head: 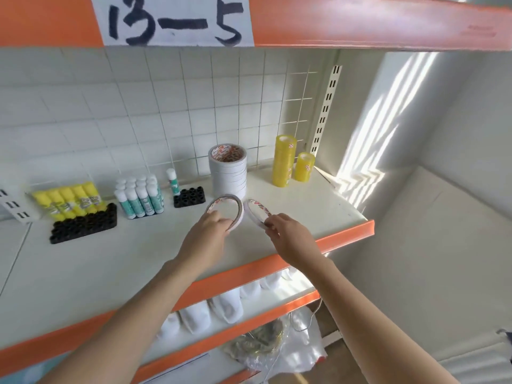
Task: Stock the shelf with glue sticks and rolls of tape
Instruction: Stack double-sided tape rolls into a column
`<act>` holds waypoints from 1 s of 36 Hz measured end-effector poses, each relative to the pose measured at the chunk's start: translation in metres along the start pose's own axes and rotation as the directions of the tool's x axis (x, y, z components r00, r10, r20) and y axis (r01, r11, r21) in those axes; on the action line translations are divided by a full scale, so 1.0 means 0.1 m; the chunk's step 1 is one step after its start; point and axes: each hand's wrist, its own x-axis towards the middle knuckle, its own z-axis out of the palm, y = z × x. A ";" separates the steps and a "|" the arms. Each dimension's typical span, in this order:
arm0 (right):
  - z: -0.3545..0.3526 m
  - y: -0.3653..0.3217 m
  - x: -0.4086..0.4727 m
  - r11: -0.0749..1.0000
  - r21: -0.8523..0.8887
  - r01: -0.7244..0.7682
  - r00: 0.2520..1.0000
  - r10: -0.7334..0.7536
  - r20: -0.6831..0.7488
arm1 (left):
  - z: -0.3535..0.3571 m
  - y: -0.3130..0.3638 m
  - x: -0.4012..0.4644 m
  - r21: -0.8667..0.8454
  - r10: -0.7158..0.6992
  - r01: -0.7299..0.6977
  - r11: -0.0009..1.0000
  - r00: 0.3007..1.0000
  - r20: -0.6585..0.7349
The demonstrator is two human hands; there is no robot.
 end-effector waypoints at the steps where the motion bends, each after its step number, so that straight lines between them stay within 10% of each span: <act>1: 0.06 -0.01 0.03 1.000 -0.020 -0.015 1.000 0.015 0.007 | 0.03 -0.06 -0.03 0.029 -0.004 0.004 1.000 1.000 0.020; 17: 0.42 -0.12 0.27 0.986 -0.059 -0.157 0.987 0.156 -0.024 | 0.27 -0.39 -0.10 0.031 0.017 -0.014 0.999 0.994 -0.108; 36: 0.02 -0.52 0.63 0.994 -0.056 0.090 0.847 -0.106 -0.520 | 0.38 -0.70 -0.20 0.157 -0.066 0.112 0.981 0.961 -0.269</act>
